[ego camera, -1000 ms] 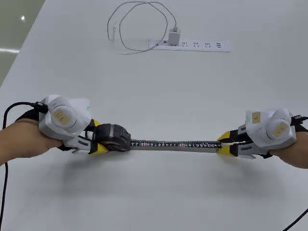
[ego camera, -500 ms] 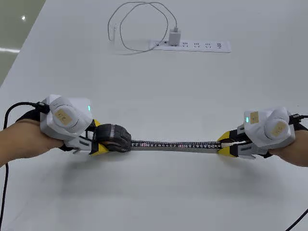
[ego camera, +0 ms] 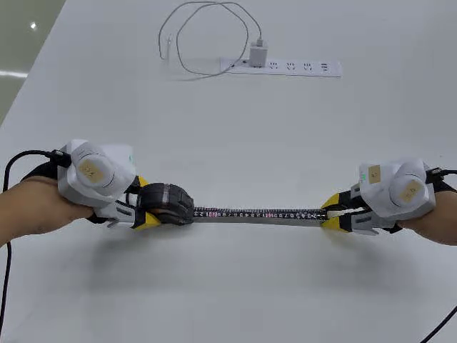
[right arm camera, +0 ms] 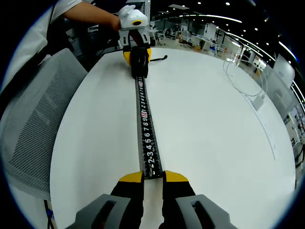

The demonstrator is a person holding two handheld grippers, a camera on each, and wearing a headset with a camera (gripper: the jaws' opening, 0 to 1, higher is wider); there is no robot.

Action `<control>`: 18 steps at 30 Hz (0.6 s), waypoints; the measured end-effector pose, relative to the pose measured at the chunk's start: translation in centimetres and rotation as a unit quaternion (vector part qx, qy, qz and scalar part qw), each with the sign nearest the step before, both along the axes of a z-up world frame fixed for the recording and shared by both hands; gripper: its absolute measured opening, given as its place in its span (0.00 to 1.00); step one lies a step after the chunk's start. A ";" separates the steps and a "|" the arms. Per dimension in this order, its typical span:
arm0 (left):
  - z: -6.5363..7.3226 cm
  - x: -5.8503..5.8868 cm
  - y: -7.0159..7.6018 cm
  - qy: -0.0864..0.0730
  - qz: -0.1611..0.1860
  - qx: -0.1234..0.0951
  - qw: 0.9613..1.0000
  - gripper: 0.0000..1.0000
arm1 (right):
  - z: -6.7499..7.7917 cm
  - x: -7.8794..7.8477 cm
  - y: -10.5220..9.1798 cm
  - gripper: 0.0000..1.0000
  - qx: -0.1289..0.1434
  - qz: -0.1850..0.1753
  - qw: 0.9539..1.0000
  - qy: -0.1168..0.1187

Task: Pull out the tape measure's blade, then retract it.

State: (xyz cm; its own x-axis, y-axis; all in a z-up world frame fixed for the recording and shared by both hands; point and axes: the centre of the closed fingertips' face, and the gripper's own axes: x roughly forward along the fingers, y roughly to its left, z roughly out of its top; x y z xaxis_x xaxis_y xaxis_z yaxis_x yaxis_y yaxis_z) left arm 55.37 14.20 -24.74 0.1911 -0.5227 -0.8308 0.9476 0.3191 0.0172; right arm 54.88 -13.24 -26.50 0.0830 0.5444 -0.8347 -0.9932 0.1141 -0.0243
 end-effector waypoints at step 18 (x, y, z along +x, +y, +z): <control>0.3 -0.1 -0.5 0.004 0.006 -0.008 1.000 0.36 | 0.5 -0.1 0.5 0.17 0.010 -0.015 1.000 0.009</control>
State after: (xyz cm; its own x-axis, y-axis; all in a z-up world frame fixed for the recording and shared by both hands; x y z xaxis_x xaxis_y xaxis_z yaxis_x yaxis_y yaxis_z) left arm 55.28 13.72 -24.47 0.1915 -0.5330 -0.8242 0.9437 0.3306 0.0055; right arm 54.78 -12.78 -25.97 0.0844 0.5590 -0.8249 -0.9895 0.1447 -0.0032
